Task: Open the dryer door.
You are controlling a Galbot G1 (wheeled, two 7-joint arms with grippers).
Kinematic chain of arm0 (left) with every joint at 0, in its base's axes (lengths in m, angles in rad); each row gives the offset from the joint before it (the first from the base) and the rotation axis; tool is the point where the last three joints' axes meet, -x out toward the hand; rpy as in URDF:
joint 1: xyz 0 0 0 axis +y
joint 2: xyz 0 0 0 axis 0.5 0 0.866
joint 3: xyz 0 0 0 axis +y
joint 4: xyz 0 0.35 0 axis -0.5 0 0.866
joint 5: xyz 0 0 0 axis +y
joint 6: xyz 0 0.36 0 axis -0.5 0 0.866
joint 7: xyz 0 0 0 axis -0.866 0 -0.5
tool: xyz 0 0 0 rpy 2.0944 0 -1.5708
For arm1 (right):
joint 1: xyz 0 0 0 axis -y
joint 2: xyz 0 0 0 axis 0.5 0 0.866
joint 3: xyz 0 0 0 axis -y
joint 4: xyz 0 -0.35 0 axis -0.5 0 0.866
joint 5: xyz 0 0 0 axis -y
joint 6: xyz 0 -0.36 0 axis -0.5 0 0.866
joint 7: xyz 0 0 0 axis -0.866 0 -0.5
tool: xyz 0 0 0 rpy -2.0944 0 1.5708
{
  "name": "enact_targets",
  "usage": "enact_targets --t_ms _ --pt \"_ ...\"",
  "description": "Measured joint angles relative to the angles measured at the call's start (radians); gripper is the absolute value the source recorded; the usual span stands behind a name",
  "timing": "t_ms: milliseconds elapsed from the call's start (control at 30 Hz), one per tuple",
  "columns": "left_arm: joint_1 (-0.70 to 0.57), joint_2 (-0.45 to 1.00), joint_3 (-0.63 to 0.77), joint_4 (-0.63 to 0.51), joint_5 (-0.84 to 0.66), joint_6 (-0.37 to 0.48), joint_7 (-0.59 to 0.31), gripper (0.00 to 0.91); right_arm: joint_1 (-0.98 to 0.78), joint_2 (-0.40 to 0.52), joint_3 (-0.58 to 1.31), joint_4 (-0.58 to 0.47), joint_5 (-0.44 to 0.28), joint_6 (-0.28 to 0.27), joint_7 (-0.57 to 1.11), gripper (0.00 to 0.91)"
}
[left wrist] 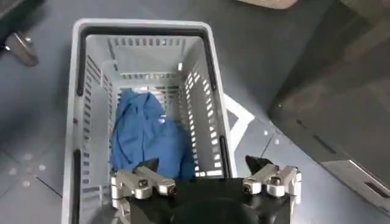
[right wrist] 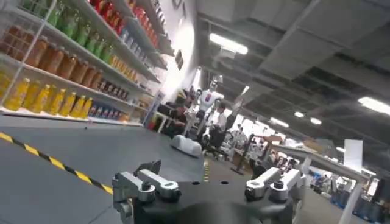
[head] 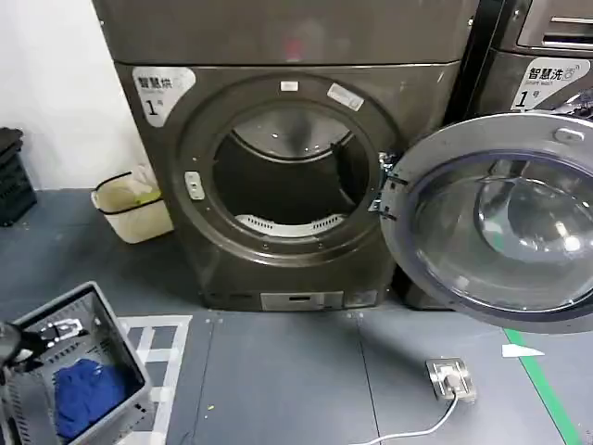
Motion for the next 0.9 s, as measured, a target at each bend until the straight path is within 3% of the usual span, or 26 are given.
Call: enact_targets --t_ms 900 --pt "-0.009 0.010 0.029 0.025 -0.001 0.000 -0.001 0.907 -0.001 0.008 -0.010 -0.004 0.008 0.022 -0.021 0.907"
